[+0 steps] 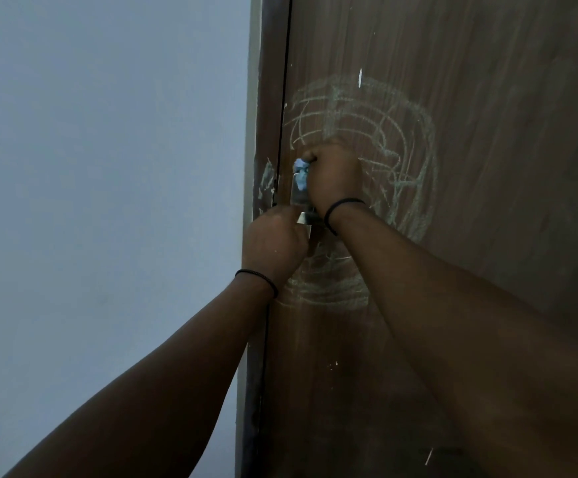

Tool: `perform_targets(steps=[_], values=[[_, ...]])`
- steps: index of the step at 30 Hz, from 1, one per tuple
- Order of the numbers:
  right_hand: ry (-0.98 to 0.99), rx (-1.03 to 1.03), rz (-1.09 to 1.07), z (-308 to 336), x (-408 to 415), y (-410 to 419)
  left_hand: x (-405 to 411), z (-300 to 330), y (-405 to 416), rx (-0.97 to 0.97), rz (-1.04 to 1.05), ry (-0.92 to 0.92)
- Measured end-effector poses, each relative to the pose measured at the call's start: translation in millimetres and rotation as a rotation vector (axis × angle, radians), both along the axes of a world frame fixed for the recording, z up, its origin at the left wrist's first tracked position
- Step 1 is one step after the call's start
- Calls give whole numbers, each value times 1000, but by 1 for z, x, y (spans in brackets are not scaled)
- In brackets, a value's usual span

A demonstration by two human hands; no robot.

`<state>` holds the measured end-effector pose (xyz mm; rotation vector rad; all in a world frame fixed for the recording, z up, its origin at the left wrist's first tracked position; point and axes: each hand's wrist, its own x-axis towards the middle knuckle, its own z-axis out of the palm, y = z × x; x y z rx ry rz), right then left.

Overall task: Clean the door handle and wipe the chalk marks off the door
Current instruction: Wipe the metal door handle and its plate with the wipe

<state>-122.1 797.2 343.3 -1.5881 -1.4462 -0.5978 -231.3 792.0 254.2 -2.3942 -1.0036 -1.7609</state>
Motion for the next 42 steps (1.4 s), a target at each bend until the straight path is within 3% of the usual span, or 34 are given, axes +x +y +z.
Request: perform_targets(steps=[5,8,11,17,23,27,33,38,42], values=[[-205,-117,75,-2,-25,9,1,-1,2,-71,23,-6],[-30,-89,229,1,-4,-1,-2,-1,3,-43,6,39],[143,138,141,-14,18,-17,-2,2,4,-16,-10,31],[67,-33,94,-38,30,-24,-2,-1,3,-21,-52,6],[21,96,177,-21,28,-21,-1,-3,5,-28,-56,-21],[-34,27,117,-38,33,-22,0,-8,8,-22,-57,-37],[68,121,135,-22,27,-18,-1,-11,3,-1,-71,-14],[-256,68,131,2,8,2,-3,-14,7,109,-44,227],[-456,73,215,-2,20,2,-5,-15,13,101,-65,202]])
